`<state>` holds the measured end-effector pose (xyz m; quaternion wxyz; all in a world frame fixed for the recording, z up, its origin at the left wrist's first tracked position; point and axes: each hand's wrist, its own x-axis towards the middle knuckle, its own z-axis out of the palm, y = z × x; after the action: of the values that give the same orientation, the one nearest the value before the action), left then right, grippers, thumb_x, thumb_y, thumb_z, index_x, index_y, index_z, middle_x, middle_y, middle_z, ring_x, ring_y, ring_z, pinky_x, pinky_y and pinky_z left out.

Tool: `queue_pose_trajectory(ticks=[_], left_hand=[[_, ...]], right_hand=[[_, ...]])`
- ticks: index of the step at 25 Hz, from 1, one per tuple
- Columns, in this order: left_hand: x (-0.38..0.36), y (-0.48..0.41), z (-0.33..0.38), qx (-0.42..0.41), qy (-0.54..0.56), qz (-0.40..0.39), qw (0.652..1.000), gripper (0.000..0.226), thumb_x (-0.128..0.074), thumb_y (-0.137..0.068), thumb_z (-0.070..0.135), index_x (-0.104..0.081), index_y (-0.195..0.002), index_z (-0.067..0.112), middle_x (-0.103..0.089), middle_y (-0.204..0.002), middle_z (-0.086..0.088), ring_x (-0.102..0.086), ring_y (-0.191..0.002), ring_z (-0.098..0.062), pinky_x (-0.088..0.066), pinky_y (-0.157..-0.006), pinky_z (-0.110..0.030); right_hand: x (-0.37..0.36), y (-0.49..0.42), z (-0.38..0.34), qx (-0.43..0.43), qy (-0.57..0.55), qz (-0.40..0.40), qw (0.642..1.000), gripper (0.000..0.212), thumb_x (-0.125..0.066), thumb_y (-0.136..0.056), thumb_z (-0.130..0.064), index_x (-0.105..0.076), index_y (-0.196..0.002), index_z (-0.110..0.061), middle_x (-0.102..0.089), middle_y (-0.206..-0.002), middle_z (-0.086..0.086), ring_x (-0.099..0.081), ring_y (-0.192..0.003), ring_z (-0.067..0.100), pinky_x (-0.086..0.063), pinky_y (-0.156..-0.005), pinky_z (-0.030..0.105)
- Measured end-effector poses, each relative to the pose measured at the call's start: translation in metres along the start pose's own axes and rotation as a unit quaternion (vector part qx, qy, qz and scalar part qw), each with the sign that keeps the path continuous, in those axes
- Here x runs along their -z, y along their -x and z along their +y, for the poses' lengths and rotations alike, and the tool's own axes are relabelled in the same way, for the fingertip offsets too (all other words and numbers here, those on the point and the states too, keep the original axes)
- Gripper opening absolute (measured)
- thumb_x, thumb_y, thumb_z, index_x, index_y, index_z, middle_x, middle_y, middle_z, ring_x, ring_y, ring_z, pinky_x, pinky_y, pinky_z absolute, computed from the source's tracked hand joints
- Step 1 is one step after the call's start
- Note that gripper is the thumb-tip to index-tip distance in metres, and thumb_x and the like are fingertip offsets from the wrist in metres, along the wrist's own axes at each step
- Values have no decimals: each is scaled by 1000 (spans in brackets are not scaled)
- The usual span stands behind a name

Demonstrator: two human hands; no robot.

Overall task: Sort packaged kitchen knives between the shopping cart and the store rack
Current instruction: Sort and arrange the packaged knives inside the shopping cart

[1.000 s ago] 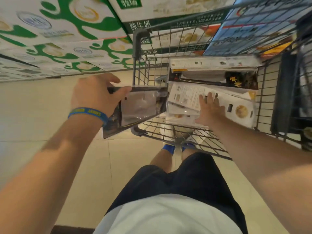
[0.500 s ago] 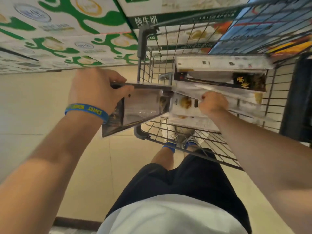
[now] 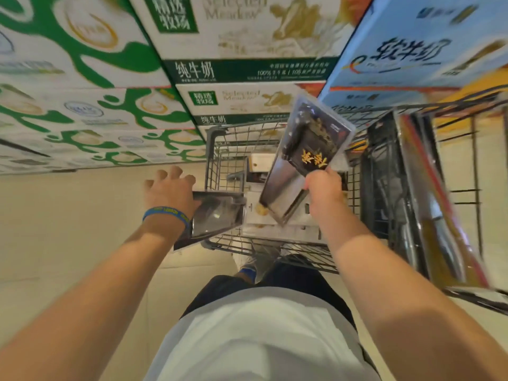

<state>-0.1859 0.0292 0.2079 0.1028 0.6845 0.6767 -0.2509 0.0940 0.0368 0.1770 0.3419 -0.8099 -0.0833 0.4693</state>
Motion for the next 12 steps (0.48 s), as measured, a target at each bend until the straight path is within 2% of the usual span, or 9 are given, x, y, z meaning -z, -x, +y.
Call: queue_pose_trajectory(ticks=[2,3,4,6,7,8,10,12], left_hand=[[7,8,12,-50,5,56,997,50,-65,-86,53,-60,-130,30,-47,-144,-2,-43,-130,-30,-35,-108,-46],[12,12,21,-84,41,80,992,51,-63,-87,53,-59,-132,28,-49,-143,-4,-44,-129,-30,-35,-109,-46],[17,16,31,-107,107,87,985,54,-61,-89,55,-58,-134,26,-51,-141,-5,-46,-128,-30,-38,-108,-45],[29,24,48,-105,275,43,955,64,-58,-89,61,-52,-140,23,-53,-141,-8,-49,-128,-29,-41,-105,-41],[34,26,54,-99,333,26,937,70,-57,-87,65,-50,-142,22,-52,-141,-9,-49,-128,-30,-41,-104,-39],[37,27,59,-100,359,23,928,76,-55,-85,69,-48,-143,21,-52,-141,-9,-50,-128,-30,-41,-104,-39],[46,30,62,-121,358,54,924,87,-48,-79,80,-48,-142,20,-54,-138,-7,-52,-125,-29,-43,-103,-39],[62,28,61,-141,329,123,926,94,-38,-73,90,-57,-132,20,-61,-127,-5,-57,-116,-28,-47,-99,-40]], right_hand=[[15,16,-5,-62,-83,-9,995,34,-48,-78,16,-57,-77,-16,-50,-76,5,-49,-71,22,-39,-59,25],[22,23,-5,-85,-126,-27,988,34,-46,-77,18,-52,-74,-15,-48,-78,5,-49,-74,23,-42,-58,27],[29,31,-6,-96,-167,-54,980,32,-44,-77,17,-45,-71,-14,-45,-78,4,-48,-72,21,-45,-53,26],[43,45,-6,-88,-238,-103,962,33,-39,-77,14,-31,-68,-17,-38,-75,0,-42,-63,16,-41,-40,18],[49,51,-9,-82,-271,-111,953,33,-37,-74,12,-28,-69,-19,-36,-75,1,-43,-61,17,-42,-44,17],[54,55,-14,-80,-309,-121,940,31,-37,-69,11,-29,-69,-19,-38,-75,3,-46,-61,19,-48,-56,20],[61,66,-29,-80,-383,-156,907,24,-37,-57,6,-43,-73,-12,-55,-81,10,-58,-73,29,-53,-87,34],[66,74,-41,-74,-426,-180,883,35,-36,-56,4,-56,-84,-3,-66,-90,17,-64,-84,36,-51,-97,44]])
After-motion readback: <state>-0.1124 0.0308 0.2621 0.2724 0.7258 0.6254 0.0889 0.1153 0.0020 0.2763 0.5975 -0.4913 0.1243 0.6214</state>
